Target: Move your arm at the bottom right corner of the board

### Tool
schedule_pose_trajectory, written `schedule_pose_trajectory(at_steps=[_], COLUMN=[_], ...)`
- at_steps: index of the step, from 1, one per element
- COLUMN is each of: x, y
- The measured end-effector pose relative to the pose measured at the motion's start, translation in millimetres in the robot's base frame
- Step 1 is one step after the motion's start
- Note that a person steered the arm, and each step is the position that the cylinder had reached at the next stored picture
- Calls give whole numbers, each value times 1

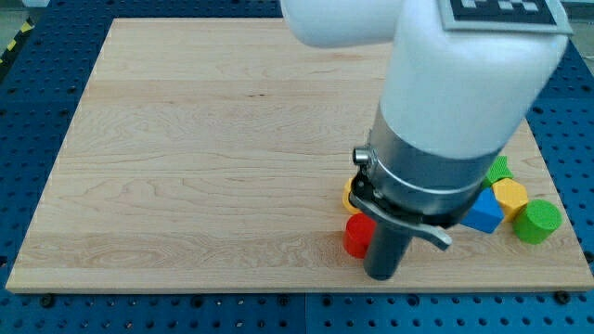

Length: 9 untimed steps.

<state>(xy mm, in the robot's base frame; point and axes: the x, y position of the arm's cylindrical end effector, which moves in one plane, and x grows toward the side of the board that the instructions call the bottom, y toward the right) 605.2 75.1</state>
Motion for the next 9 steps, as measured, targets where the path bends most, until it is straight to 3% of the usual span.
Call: schedule_pose_trajectory(at_steps=[4,5,6,9], x=[-109,-96,-43,12], y=[-80,-80,-79,120])
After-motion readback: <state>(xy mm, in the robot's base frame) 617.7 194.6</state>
